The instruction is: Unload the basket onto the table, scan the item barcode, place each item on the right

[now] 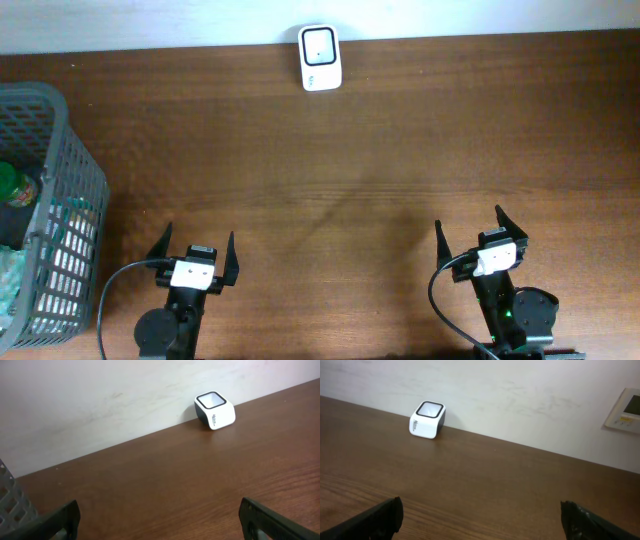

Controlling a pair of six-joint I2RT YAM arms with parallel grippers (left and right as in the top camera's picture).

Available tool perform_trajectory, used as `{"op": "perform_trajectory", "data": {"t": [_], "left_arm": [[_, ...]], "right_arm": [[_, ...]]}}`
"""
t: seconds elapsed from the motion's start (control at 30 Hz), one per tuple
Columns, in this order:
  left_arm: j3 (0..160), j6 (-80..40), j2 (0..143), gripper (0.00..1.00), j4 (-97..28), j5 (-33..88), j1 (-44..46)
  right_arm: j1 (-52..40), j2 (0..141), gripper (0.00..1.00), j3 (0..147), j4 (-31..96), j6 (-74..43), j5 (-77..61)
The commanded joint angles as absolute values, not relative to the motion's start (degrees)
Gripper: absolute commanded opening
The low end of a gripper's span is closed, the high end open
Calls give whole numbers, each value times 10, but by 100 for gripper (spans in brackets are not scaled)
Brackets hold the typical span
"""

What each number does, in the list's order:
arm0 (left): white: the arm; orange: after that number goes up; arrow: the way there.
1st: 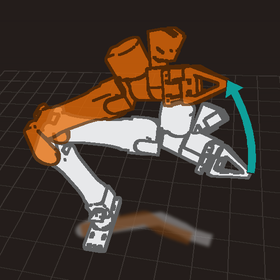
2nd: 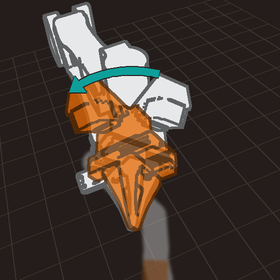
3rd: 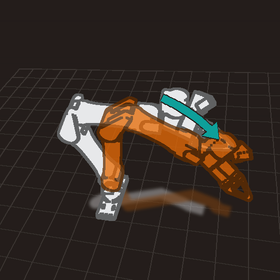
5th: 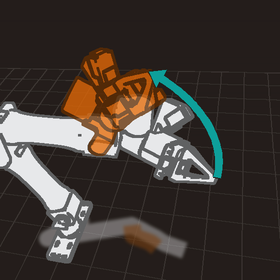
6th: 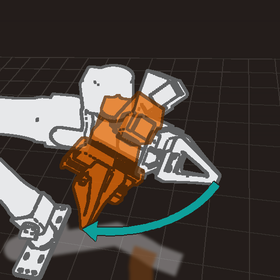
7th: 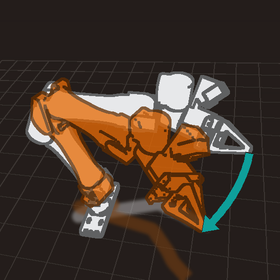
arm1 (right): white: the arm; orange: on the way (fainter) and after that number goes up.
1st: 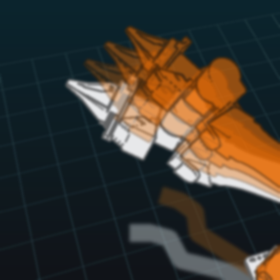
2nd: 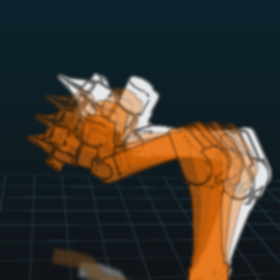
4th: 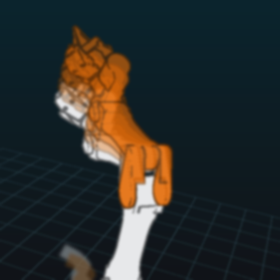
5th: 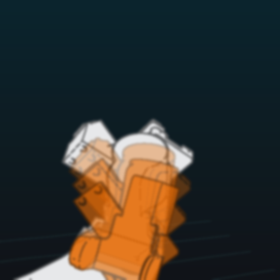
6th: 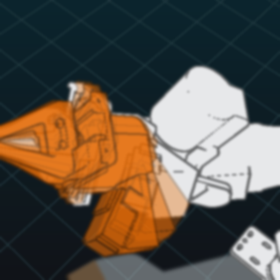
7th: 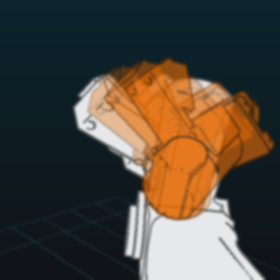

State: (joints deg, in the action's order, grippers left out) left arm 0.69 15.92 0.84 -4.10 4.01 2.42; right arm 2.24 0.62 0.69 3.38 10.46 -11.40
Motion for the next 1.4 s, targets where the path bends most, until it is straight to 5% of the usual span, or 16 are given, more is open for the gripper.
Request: {"op": "perform_trajectory", "data": {"t": [0.0, 0.47, 0.63, 1.13, 1.37], "left_arm": [[5, 168, 3, 99, -44, 34, 20], [5, 168, 3, 99, -44, 29, 20], [5, 168, 3, 99, -37, -99, 20], [12, 159, 4, 99, 4, -32, 20], [171, 120, 90, 99, -49, -32, 20]], "right_arm": [[18, 2, 98, 3, 36, 101, -109], [18, 2, 98, 3, 36, 101, -109], [18, 2, 98, 3, 36, 101, -109], [18, 2, 98, 3, 36, 101, -109], [18, 2, 98, 3, 36, 101, -109]]}}
